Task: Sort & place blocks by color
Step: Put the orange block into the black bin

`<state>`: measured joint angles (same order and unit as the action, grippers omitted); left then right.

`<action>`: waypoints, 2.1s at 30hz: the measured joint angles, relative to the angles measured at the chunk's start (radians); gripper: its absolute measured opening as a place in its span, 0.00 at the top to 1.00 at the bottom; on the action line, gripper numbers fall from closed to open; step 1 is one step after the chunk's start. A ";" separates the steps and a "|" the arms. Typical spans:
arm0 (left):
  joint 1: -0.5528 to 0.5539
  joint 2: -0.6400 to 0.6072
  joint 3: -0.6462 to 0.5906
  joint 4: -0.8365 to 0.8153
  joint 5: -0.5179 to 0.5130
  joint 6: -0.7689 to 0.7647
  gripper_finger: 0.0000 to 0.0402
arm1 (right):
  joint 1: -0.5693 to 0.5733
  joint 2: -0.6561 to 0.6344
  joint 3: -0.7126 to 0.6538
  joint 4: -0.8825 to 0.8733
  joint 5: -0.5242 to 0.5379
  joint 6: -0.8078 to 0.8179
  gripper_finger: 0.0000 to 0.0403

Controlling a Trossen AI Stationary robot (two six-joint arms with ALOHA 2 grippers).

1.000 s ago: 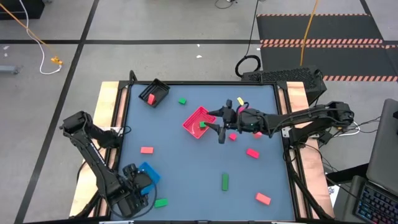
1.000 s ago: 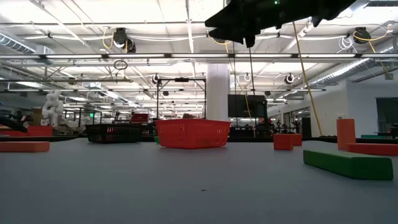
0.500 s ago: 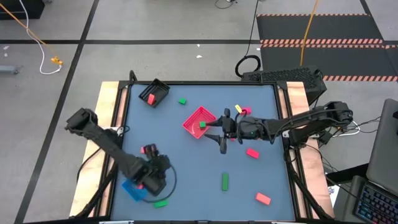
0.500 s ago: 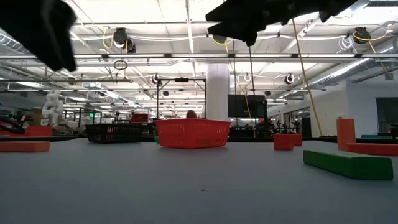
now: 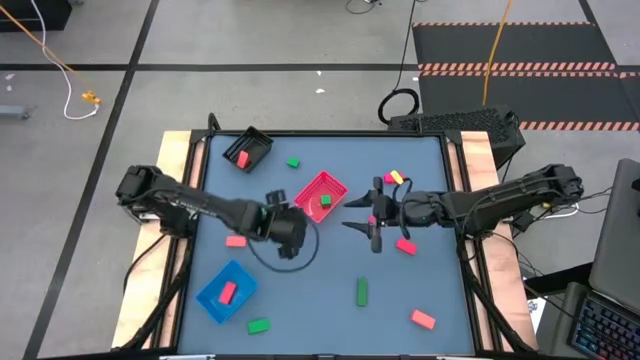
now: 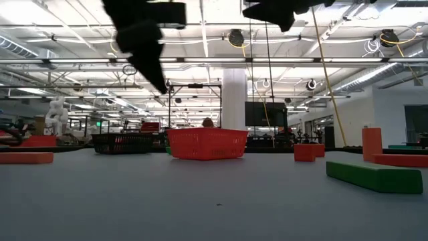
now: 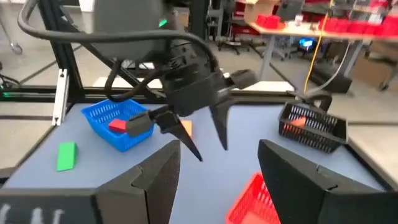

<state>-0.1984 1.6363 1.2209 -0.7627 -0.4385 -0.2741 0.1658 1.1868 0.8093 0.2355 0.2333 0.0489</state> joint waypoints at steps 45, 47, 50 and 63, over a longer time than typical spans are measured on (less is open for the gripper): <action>0.580 -0.273 -0.302 1.092 0.951 0.302 0.61 | -0.283 -0.029 -0.013 -0.045 0.397 -0.371 0.48; 0.574 -0.242 -0.302 1.099 0.932 0.311 0.61 | -0.295 -0.029 -0.028 -0.045 0.398 -0.366 0.48; 0.575 -0.239 -0.303 1.105 0.886 0.291 0.61 | -0.322 -0.028 -0.046 -0.047 0.398 -0.343 0.48; 0.469 -0.291 -0.302 0.943 0.533 0.270 0.61 | -0.429 -0.029 -0.063 -0.074 0.395 -0.130 0.48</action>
<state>0.2704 1.3453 0.9192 0.1801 0.0942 -0.0041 -0.2634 1.1580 0.7467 0.1616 0.6285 -0.0812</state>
